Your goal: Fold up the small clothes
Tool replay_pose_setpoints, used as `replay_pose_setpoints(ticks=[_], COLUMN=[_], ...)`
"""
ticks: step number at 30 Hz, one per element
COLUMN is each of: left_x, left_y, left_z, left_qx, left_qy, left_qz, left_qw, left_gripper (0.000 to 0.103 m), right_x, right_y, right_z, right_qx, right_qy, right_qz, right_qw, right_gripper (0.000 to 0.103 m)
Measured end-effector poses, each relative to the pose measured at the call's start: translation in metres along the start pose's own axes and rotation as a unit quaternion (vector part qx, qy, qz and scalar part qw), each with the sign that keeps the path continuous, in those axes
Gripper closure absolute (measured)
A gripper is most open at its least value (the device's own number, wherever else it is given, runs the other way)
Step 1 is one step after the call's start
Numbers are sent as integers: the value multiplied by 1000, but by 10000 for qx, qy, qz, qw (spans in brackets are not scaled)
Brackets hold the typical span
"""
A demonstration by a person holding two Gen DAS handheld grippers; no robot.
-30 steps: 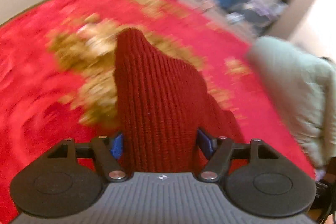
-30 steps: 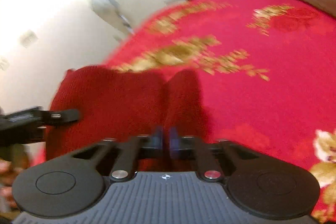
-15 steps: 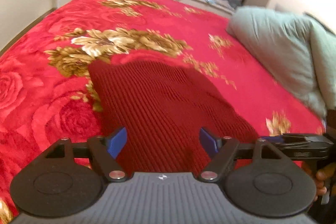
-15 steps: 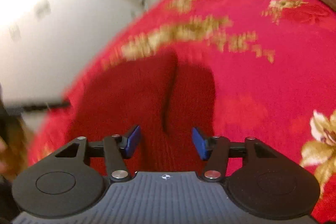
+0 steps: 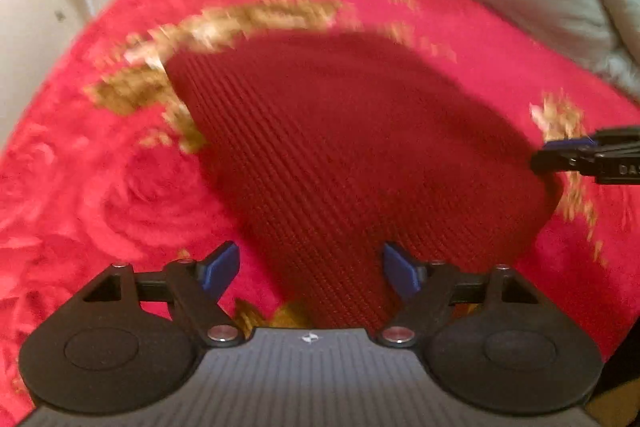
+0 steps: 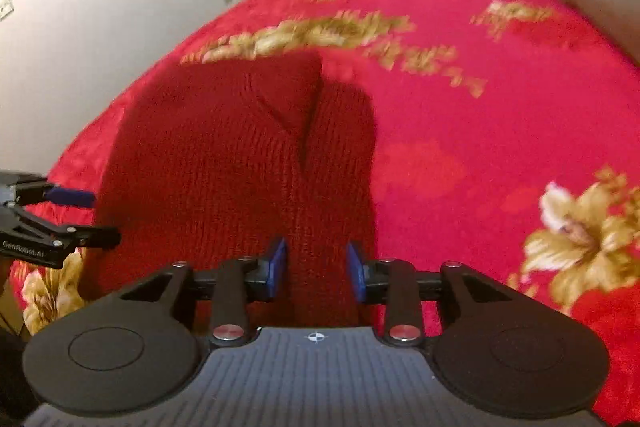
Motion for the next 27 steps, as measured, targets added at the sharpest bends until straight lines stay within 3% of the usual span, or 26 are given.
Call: replay_pose_setpoints(ticks=[2,4,5,7,11,16,19,23,27], left_x=[-25,-55,-71,-103,-142,-144,-126,-115,-98], left_y=[4,5,1,-10,-38,-71,-84,-89,-86], left_z=[7,12,13,8,-18,-60,-75,-73,-76], left_qx=[-201,-540,-645,-750,-838,-1404,-1458,-1232,-1375], left_qy=[-417,-895,-1085,-1488,-1805,-1649,-1389,-1556,-1362], left_qz=[254,420,453,568,711,863,1014,1188,1259], left_qw=[9986,9936,9910,9844,9774,9724,9743,9729,9730], left_gripper=[17,9,0,0,0,0,0,0,0], right_x=[-25,-53,-70,-98,-138,-135,-115,-105,-93], right_y=[8,17,23,32,37,37,32,31,29], right_z=[11,21,25,28,15,-28,-49,-47,-46], right_qx=[-144,-449,-563,-652,-497,-366,-400,-731,-749], right_qy=[-354,-748,-1002,-1384,-1872,-2096,-1667,-1708,-1567], right_qz=[-80,-228,-223,-165,-205,-367,-536,-714,-791], right_qw=[9992,9959,9931,9881,9808,9764,9837,9800,9816], right_gripper=[67,56,49,42,35,34,34,34,34])
Point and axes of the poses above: each gripper's, at about its wrist camera, not at the fingertips, and x roughly the way its jaws point, y to its left, z to its top, the point moved 8 cm from there along x, roughly the way its jaws point, and after that the axes turned 4 degrees about z, right-handed, at the moved point
